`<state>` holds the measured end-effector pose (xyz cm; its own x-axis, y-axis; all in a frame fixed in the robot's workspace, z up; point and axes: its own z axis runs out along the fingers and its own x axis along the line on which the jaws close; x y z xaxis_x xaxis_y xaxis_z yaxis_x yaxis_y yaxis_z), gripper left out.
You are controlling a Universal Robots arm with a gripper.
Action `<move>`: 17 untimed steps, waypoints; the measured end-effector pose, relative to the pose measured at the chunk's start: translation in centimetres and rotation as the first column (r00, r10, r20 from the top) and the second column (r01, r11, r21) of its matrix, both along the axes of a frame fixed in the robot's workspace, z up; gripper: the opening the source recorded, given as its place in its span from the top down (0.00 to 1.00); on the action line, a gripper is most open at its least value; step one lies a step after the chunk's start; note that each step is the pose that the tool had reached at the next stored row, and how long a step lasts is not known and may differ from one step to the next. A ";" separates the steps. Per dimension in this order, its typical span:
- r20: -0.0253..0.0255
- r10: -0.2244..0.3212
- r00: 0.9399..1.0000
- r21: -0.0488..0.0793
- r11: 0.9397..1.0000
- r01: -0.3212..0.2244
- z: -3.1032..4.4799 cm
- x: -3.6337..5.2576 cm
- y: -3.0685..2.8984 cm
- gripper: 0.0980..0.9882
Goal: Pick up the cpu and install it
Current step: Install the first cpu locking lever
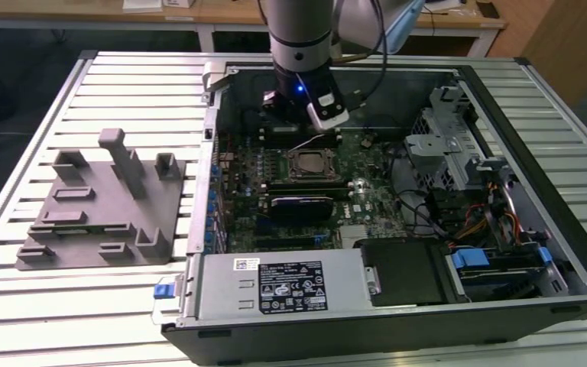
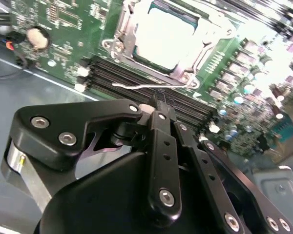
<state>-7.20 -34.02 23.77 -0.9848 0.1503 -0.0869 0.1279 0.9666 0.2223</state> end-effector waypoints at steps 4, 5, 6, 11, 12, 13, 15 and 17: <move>0.016 -0.007 1.000 0.000 1.000 0.007 -0.33 0.01 -0.05 0.99; 0.017 -0.014 1.000 0.000 1.000 0.014 -0.44 0.02 -0.04 0.99; 0.017 -0.022 1.000 0.000 1.000 0.022 -0.51 0.03 -0.05 0.99; 0.017 -0.061 0.998 -0.004 0.998 0.061 -0.73 0.23 0.01 0.99; 0.017 -0.068 0.998 -0.006 0.998 0.068 -0.77 0.29 0.04 0.99; 0.018 -0.075 0.997 -0.008 0.997 0.075 -0.80 0.35 0.09 0.99; 0.018 -0.085 0.996 -0.011 0.996 0.085 -0.85 0.44 0.17 0.99; 0.023 -0.096 0.995 -0.010 0.995 0.096 -0.94 0.44 0.18 0.99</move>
<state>-6.75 -33.84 22.83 -0.9637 0.2430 -0.1106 0.2155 0.9525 0.2150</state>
